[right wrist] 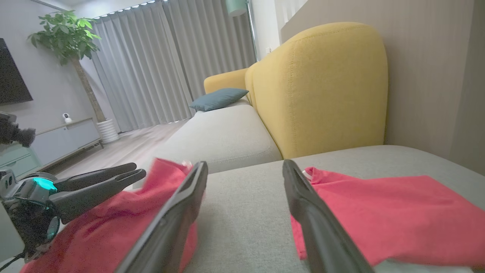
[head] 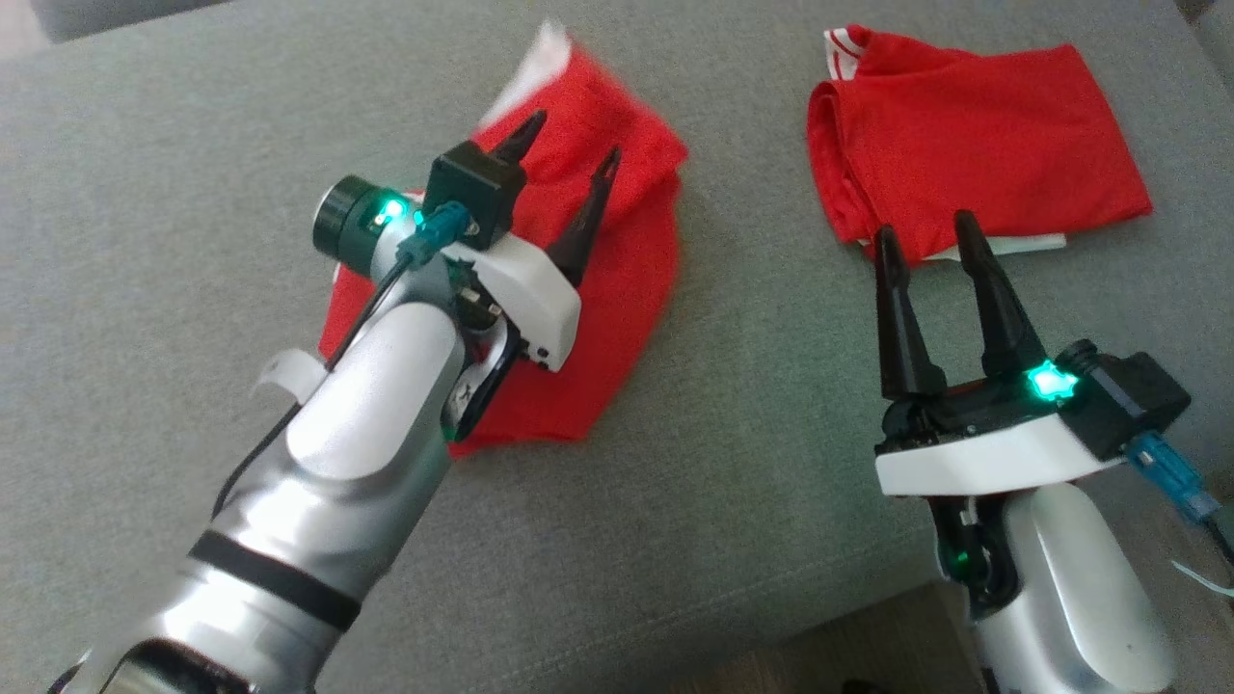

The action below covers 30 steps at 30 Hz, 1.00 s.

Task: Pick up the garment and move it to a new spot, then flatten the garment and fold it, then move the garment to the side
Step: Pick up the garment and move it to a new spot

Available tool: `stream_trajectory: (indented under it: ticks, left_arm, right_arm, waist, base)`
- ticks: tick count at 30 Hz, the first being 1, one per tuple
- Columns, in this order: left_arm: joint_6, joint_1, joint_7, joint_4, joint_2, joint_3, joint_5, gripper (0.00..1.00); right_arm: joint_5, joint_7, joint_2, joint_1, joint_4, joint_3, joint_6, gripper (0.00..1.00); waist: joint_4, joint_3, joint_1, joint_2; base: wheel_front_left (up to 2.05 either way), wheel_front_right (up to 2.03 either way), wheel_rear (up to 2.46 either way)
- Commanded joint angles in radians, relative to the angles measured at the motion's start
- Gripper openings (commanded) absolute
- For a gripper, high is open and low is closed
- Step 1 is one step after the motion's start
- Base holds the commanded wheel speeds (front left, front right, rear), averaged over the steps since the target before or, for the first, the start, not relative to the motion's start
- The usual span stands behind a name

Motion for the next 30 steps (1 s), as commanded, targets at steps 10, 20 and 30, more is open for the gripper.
stream_trajectory:
  ticks: [10, 20, 30]
  left_arm:
    - [0.015, -0.053, -0.106, 0.034, 0.004, 0.085, -0.039, 1.00]
    - [0.077, 0.134, -0.119, -0.087, 0.086, 0.199, -0.052, 1.00]
    - [0.117, 0.488, -0.119, -0.334, 0.086, 0.325, -0.022, 1.00]
  right_arm:
    - [-0.026, -0.011, 0.002, -0.012, -0.032, -0.030, 0.003, 1.00]
    - [-0.069, -0.011, 0.002, 0.020, -0.003, -0.092, 0.003, 1.00]
    - [-0.091, 0.003, 0.002, 0.075, 0.059, -0.091, 0.003, 1.00]
  waist:
    - [0.087, -0.023, 0.0000, 0.0000]
    - [0.242, -0.123, 0.0000, 0.0000]
    - [0.339, -0.188, 0.0000, 0.0000]
  base:
    - [0.00, 0.00, 0.00]
    - [0.00, 0.00, 0.00]
    - [0.00, 0.00, 0.00]
